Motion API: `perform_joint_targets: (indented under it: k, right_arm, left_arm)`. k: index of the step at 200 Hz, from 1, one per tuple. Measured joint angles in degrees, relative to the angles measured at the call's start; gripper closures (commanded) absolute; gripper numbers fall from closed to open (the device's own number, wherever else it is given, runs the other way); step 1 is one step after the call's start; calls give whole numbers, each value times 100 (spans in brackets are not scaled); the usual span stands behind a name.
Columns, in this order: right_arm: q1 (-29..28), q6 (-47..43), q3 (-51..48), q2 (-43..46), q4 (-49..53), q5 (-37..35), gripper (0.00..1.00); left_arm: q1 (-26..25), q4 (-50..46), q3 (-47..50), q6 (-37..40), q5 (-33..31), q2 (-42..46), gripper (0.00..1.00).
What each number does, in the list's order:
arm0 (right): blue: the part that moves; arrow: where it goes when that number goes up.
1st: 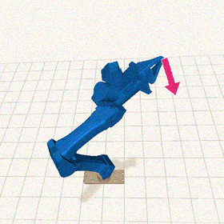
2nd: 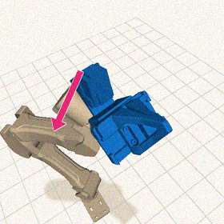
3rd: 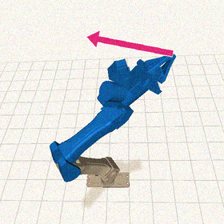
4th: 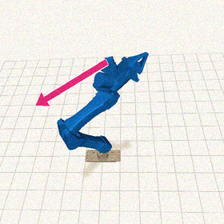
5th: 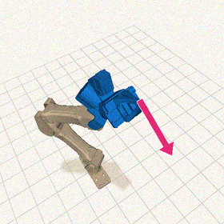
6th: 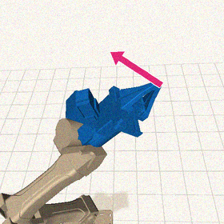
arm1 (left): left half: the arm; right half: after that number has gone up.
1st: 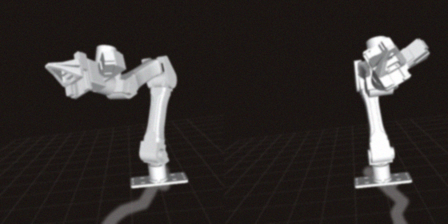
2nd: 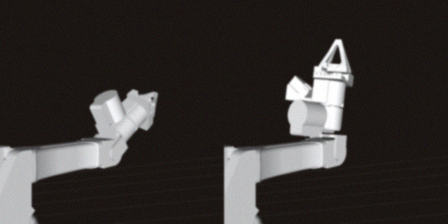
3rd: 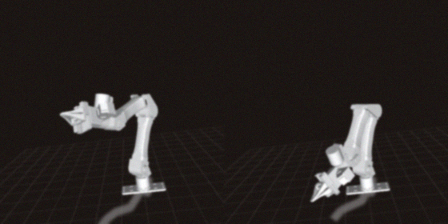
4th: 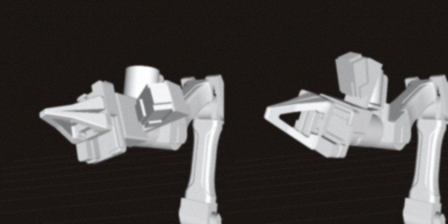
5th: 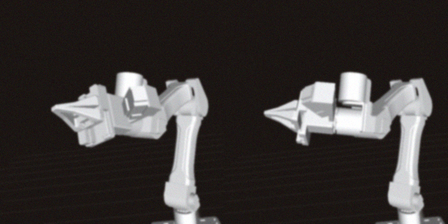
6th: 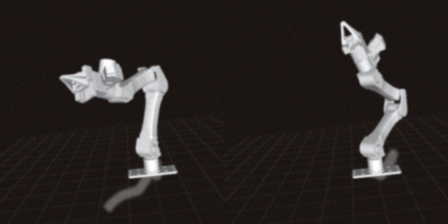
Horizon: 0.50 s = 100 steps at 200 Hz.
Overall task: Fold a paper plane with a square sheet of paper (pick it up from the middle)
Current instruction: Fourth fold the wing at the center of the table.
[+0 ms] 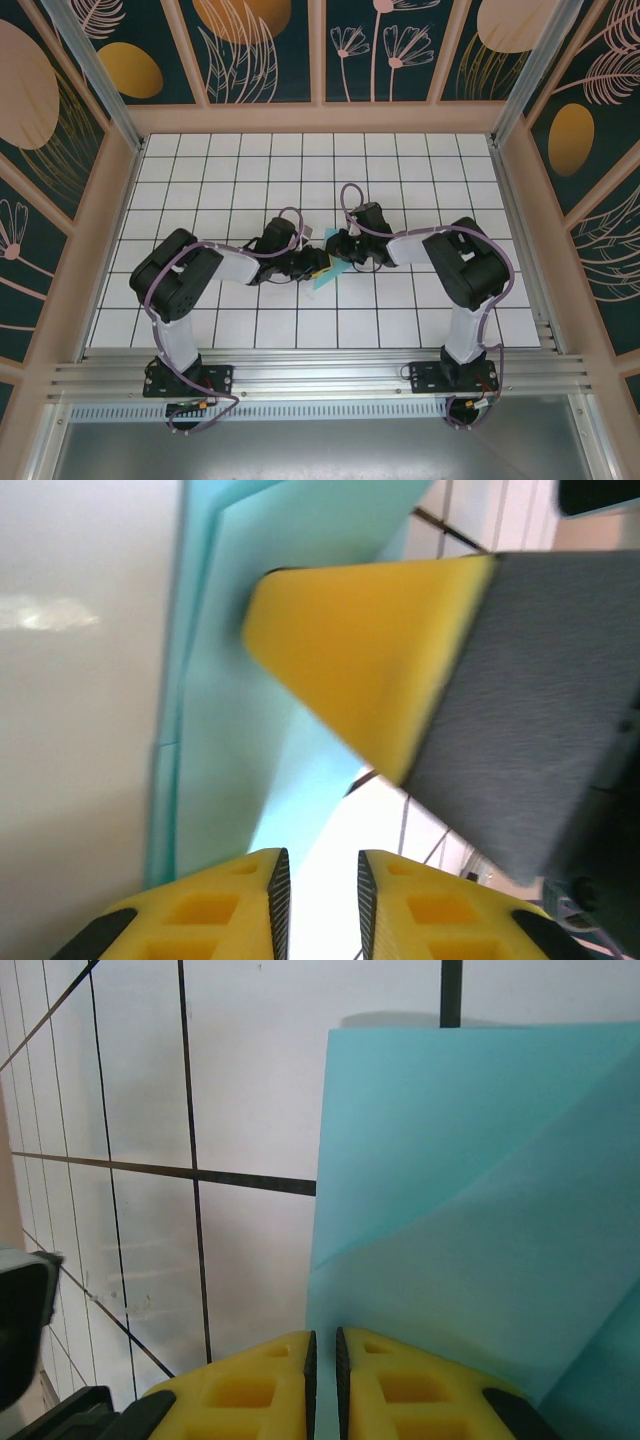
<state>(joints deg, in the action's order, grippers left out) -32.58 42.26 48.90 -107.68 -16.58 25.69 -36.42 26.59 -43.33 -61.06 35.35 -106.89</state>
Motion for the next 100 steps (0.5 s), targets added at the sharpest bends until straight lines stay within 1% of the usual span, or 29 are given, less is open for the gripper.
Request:
perform_joint_targets:
  k: [26, 100]
  right_arm:
    - [-4, 0, 0, 0, 0, -13, 82]
    - [-15, -2, 22, 0, 35, -35, 82]
  left_arm:
    - [2, -216, -2, 175, 11, -4, 72]
    - [31, -328, -2, 684, 190, -15, 72]
